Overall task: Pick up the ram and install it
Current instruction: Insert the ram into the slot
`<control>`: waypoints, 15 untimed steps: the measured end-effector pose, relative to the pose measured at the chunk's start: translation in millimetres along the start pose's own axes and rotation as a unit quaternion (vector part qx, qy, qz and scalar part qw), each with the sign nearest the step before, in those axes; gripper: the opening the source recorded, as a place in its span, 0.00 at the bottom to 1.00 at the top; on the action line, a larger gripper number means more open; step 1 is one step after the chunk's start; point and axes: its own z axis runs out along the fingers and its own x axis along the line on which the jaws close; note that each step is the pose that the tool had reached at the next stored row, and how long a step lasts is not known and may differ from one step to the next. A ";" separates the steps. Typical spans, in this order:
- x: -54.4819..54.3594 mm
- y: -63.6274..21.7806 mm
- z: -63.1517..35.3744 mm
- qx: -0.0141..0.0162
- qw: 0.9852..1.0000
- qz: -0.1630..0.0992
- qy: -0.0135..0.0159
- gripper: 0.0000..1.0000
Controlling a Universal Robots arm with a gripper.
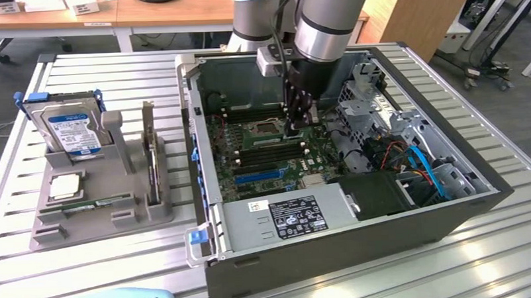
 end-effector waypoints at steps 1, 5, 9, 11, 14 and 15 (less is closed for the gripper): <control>0.1 -0.3 5.2 0.000 1.000 0.001 0.000 0.11; 0.2 -0.4 8.3 0.000 1.000 0.002 0.000 0.11; 0.2 -0.6 9.0 0.000 1.000 0.003 0.000 0.11; 0.2 -0.7 9.5 0.000 1.000 0.009 -0.001 0.11; 0.2 -0.9 9.6 0.000 1.000 0.010 -0.001 0.11; 0.2 -0.9 9.6 0.000 1.000 0.010 -0.001 0.11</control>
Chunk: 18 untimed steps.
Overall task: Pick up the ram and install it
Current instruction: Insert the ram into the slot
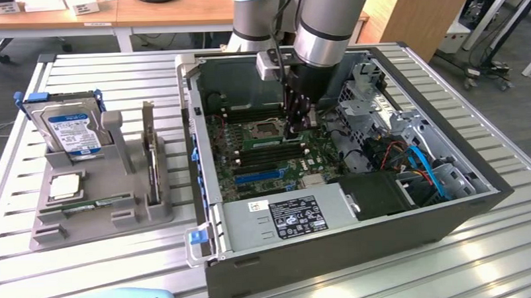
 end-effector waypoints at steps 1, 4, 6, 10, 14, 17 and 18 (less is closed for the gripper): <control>-0.1 0.0 0.5 0.000 1.000 0.000 0.000 0.11; 0.1 -0.2 4.1 0.000 1.000 0.000 0.000 0.11; 0.1 -0.4 7.1 0.000 1.000 0.000 0.000 0.11; 0.2 -0.4 8.5 0.000 1.000 0.000 0.000 0.11; 1.5 -0.5 8.6 0.000 1.000 0.000 0.000 0.11; 2.2 -0.4 8.5 0.000 1.000 0.000 0.000 0.11; 2.2 -0.5 9.0 0.000 1.000 0.000 0.000 0.11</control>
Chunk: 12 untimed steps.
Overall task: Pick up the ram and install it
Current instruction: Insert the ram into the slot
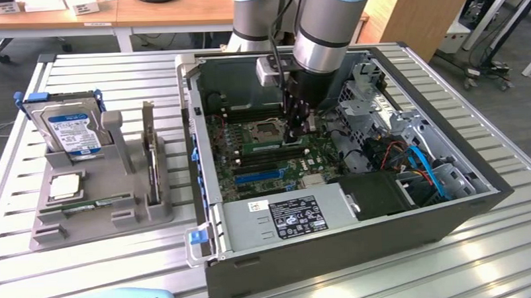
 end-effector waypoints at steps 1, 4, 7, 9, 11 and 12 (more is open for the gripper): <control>0.1 -0.1 0.9 0.000 1.000 0.000 0.000 0.11; 0.2 -0.2 4.3 0.000 1.000 0.000 0.000 0.11; 0.2 -0.3 4.6 0.000 1.000 0.000 0.000 0.11; 0.2 -0.3 5.0 0.000 1.000 0.000 -0.001 0.11; 0.2 -0.3 6.5 0.000 1.000 0.000 -0.001 0.11; 0.2 -0.4 7.3 0.000 1.000 0.000 -0.001 0.11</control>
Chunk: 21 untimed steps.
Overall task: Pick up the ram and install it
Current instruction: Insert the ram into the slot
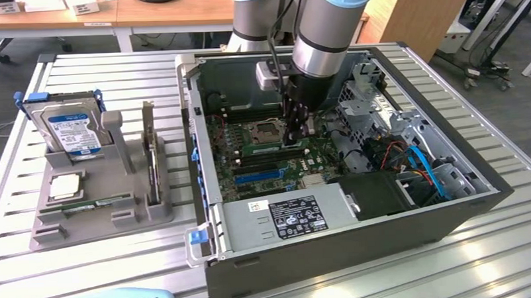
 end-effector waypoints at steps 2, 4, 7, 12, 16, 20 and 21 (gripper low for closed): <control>0.0 -0.1 1.6 0.000 1.000 0.000 0.000 0.11; 0.1 -0.1 2.3 0.000 1.000 0.000 0.000 0.11; 0.1 -0.1 2.3 0.000 1.000 0.000 0.000 0.11; 0.1 -0.1 3.0 0.000 1.000 0.000 0.000 0.11; 0.7 -0.2 3.2 0.000 1.000 0.000 0.000 0.11; 2.5 -0.1 3.0 0.000 1.000 0.000 0.000 0.11; 2.5 -0.2 3.0 0.000 1.000 0.000 0.000 0.11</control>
